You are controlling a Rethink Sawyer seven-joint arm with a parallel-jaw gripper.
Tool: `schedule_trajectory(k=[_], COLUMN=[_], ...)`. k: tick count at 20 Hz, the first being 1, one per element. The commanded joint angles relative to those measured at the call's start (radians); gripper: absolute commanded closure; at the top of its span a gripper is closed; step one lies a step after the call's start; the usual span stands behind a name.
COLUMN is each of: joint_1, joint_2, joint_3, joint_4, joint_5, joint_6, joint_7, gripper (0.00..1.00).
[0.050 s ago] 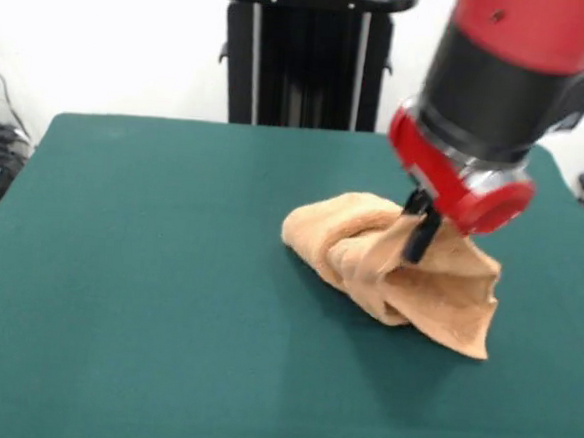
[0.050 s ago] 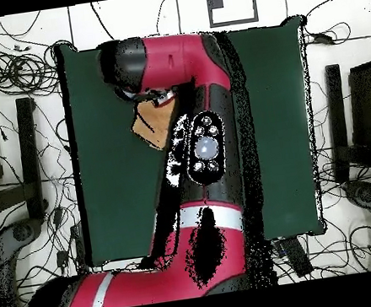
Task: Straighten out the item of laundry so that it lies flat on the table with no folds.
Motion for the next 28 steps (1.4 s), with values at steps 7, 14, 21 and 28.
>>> schedule_trajectory(k=[7,14,21,28], joint_1=[0.144,0.161,0.127,0.147], joint_2=[-0.046,0.016,0.050,0.075], joint_3=[-0.054,-0.086,-0.095,-0.108], joint_4=[-0.013,-0.178,-0.373,-0.387], joint_5=[0.108,0.157,0.204,0.228], joint_6=[0.234,0.367,0.555,0.531], joint_7=[0.409,0.479,0.491,0.531], gripper=[1.00,1.00,1.00,1.00])
